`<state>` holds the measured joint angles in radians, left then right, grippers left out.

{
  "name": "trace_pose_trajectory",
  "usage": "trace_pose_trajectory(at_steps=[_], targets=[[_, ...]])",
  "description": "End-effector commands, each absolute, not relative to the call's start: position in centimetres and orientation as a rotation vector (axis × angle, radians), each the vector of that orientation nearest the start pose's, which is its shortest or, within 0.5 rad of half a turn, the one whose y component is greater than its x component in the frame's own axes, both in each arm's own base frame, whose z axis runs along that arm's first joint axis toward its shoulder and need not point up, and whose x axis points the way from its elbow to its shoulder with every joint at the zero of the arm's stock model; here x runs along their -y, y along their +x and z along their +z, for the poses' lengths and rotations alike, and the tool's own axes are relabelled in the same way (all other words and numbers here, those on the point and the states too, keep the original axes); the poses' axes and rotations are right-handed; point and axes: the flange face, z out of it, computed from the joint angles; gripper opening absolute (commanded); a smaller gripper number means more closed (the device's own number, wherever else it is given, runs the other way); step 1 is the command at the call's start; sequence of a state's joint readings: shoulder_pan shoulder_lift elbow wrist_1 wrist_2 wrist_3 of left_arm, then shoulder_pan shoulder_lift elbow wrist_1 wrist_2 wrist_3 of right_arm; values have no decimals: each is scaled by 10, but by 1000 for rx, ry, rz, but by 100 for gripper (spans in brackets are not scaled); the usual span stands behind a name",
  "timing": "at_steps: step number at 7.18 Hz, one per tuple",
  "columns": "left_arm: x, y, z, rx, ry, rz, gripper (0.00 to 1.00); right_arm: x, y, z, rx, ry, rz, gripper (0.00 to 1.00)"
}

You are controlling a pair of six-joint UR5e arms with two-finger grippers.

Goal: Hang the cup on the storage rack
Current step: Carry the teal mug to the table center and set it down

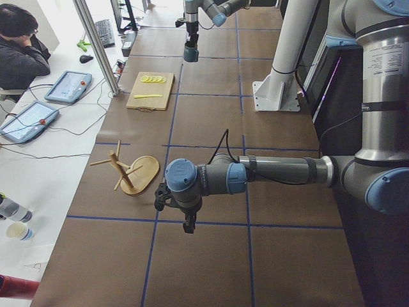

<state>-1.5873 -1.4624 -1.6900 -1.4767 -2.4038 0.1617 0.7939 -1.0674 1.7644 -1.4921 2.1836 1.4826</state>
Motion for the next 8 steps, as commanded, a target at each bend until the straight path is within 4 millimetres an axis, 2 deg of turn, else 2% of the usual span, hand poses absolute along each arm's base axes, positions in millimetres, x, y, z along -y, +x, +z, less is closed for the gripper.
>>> trace_pose_trajectory(at_steps=[1,2,4,5,6,8], targets=[[439,-66,656,-836,-4,103,100,475,-469,186,837,-257,504,4],[440,-66,656,-838,-2,105,100,461,-494,178,808,-270,527,4],[440,-66,656,-838,-2,105,100,451,-564,157,748,-304,581,4],[440,-66,656,-838,-2,105,100,438,-580,167,729,-312,563,5],[440,-66,656,-838,-3,106,100,433,-584,168,726,-315,553,6],[440,-64,656,-838,-4,109,100,425,-590,194,718,-301,537,8]])
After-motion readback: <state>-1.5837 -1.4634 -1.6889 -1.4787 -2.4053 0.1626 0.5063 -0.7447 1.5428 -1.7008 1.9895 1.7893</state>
